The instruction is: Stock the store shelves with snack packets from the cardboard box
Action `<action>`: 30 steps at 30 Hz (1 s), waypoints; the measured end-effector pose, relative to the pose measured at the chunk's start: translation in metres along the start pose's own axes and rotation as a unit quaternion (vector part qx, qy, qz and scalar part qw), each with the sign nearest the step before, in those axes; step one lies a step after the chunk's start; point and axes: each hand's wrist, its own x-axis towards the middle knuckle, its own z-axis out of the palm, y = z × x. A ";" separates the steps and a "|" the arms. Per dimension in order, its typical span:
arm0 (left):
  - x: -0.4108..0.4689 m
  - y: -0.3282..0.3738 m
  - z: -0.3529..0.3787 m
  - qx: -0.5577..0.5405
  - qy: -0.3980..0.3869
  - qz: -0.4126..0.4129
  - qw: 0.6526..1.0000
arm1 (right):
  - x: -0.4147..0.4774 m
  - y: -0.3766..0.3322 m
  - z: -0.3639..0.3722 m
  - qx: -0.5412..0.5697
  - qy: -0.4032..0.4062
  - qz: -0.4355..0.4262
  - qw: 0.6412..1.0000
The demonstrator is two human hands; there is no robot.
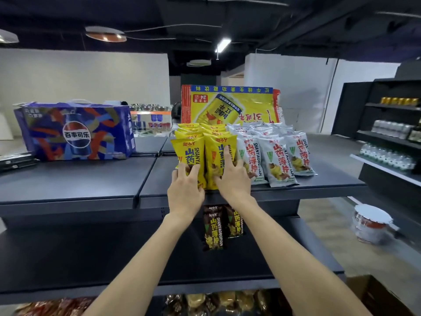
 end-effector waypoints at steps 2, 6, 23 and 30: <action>-0.002 0.000 0.004 0.004 0.016 -0.001 1.000 | -0.006 0.003 0.003 0.018 0.002 -0.013 1.000; -0.005 0.004 0.007 -0.011 0.024 -0.007 1.000 | -0.012 0.005 0.007 0.026 0.029 -0.035 0.999; -0.041 0.029 -0.005 0.039 -0.024 -0.015 0.999 | -0.044 0.035 -0.008 0.072 0.036 -0.089 0.993; -0.052 0.044 -0.016 0.052 -0.042 -0.026 0.997 | -0.049 0.058 -0.029 0.066 0.024 -0.129 0.989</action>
